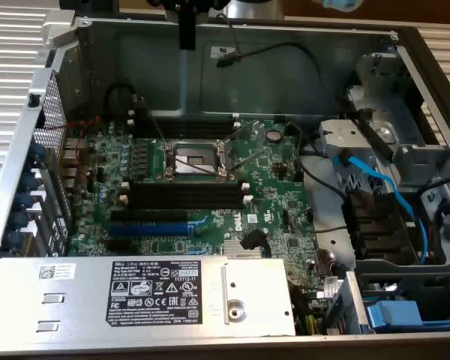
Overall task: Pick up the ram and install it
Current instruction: 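Reach for the ram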
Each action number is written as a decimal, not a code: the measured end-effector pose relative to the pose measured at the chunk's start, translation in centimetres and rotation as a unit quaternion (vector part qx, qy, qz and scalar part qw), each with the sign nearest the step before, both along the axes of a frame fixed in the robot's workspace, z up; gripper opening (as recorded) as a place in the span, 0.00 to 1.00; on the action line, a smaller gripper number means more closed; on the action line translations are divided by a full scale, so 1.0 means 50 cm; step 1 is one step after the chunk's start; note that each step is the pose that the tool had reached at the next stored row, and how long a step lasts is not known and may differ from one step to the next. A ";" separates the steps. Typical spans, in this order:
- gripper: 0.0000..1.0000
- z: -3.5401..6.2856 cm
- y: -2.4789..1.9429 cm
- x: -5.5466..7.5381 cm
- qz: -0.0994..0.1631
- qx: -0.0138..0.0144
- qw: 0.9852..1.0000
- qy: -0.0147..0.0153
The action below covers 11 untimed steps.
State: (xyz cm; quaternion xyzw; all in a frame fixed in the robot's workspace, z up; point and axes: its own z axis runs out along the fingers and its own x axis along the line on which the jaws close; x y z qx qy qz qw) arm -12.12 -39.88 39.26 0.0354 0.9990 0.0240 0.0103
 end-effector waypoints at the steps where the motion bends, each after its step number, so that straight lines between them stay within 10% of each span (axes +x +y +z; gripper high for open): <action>1: 0.11 0.000 0.0000 0.000 0.000 0.000 1.000 0.000; 11: 0.11 0.000 0.0000 0.000 0.000 0.000 1.000 0.000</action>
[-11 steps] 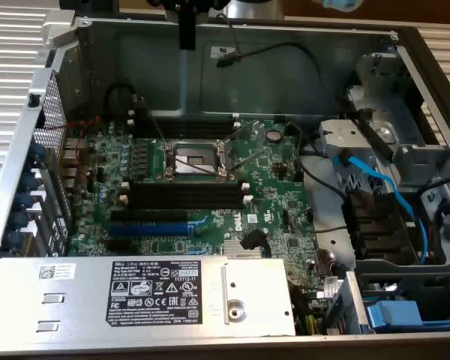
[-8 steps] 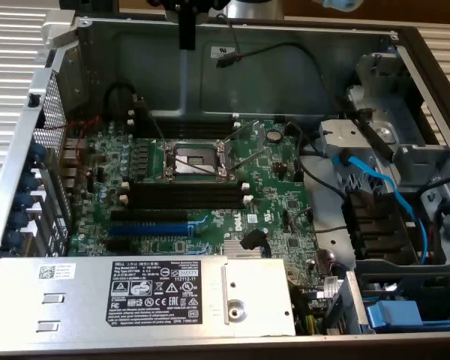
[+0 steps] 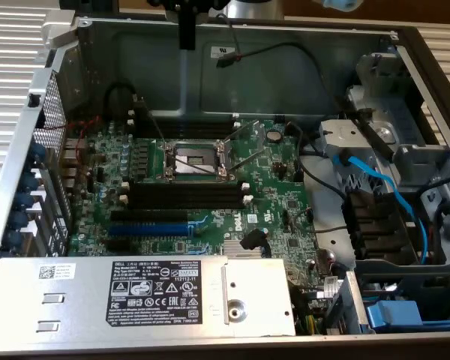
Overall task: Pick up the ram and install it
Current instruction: 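Reach for the ram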
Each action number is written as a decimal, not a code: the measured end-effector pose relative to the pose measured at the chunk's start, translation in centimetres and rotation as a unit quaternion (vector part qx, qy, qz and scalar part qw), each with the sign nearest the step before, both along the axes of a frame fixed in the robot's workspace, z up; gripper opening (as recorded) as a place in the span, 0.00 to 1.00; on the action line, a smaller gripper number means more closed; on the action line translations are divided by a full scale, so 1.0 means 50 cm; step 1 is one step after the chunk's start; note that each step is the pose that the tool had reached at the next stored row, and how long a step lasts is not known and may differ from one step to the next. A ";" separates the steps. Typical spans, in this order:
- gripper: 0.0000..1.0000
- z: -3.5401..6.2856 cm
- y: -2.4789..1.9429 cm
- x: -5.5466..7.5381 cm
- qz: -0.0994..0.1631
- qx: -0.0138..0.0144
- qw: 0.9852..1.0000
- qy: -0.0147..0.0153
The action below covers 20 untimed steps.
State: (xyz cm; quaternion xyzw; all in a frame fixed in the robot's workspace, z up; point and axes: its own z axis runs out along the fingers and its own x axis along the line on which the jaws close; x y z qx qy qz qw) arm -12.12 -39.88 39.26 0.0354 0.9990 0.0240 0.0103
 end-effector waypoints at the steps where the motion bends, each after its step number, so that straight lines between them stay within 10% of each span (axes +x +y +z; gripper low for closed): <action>1: 0.11 0.000 0.0000 0.000 0.000 0.000 1.000 0.000; 7: 0.11 0.026 -0.0001 -0.006 0.000 0.000 1.000 0.003; 20: 0.11 0.064 -0.0011 -0.124 0.000 0.000 1.000 0.003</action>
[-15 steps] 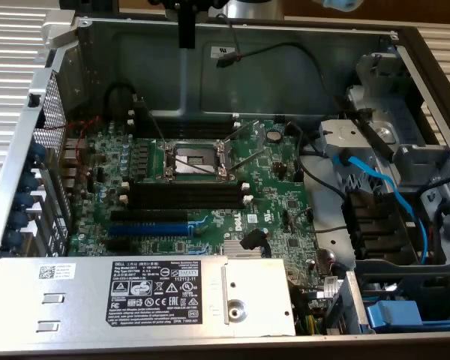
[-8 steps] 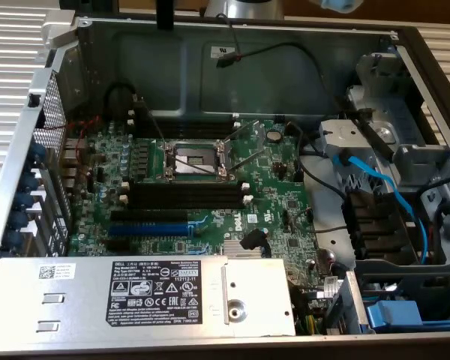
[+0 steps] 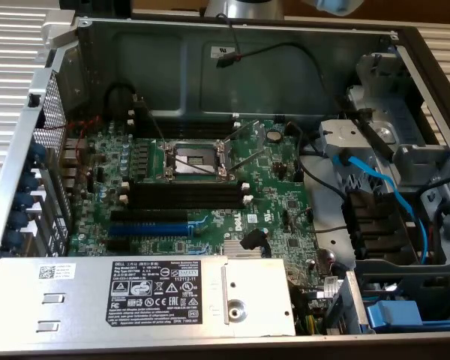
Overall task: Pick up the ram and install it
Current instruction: 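Reach for the ram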
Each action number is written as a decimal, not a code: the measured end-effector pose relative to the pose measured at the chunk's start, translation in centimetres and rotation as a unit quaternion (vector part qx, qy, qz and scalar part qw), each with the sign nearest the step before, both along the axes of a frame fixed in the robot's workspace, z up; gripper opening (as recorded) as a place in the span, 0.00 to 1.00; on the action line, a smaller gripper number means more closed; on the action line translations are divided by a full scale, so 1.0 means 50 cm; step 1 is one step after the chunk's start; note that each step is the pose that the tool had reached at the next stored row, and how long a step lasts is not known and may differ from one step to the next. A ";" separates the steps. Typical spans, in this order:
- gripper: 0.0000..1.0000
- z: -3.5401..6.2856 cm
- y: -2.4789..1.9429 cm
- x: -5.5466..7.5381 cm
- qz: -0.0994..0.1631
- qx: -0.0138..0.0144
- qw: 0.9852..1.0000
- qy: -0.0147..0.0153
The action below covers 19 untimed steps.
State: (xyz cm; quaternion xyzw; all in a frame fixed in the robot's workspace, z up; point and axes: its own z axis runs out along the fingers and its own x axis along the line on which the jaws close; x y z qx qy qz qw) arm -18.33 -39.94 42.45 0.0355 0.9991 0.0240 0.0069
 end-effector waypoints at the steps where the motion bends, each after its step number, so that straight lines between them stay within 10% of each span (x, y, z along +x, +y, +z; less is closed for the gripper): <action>1: 0.11 0.001 -0.0003 -0.009 0.000 0.000 1.000 0.000; 8: 0.11 0.002 -0.0016 -0.070 0.000 -0.002 1.000 0.000; 10: 0.11 0.002 -0.0008 -0.072 0.000 -0.005 1.000 0.000; 19: 0.11 0.002 -0.0006 -0.072 0.000 -0.005 1.000 0.001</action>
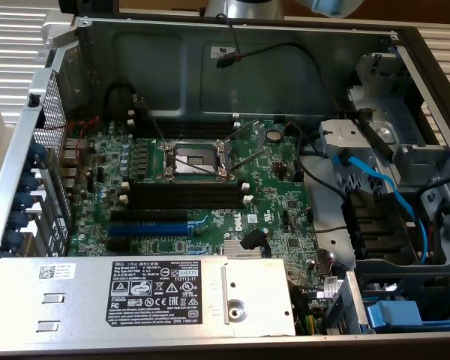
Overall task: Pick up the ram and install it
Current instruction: 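Reach for the ram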
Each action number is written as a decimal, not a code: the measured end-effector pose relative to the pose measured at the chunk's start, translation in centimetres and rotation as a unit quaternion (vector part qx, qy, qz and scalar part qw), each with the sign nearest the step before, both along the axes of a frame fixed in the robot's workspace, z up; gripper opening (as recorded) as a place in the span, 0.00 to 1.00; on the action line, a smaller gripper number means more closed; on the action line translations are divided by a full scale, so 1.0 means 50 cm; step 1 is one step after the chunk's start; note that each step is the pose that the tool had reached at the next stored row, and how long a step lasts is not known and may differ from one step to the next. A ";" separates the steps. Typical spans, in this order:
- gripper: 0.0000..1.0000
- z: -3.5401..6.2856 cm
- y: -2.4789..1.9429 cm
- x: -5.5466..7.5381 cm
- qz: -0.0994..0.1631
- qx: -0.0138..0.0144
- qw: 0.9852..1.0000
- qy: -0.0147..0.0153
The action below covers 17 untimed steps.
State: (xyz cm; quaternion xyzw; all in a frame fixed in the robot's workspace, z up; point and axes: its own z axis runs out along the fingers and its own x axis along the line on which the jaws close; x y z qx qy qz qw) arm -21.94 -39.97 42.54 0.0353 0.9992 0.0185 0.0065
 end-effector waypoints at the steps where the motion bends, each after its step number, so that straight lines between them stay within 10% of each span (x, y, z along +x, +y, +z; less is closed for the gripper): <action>1: 0.11 0.000 0.0000 0.000 0.000 0.000 1.000 0.000; 9: 0.11 0.000 0.0015 -0.001 0.000 0.000 1.000 0.000; 17: 0.11 0.003 0.0222 -0.053 0.000 -0.001 1.000 0.001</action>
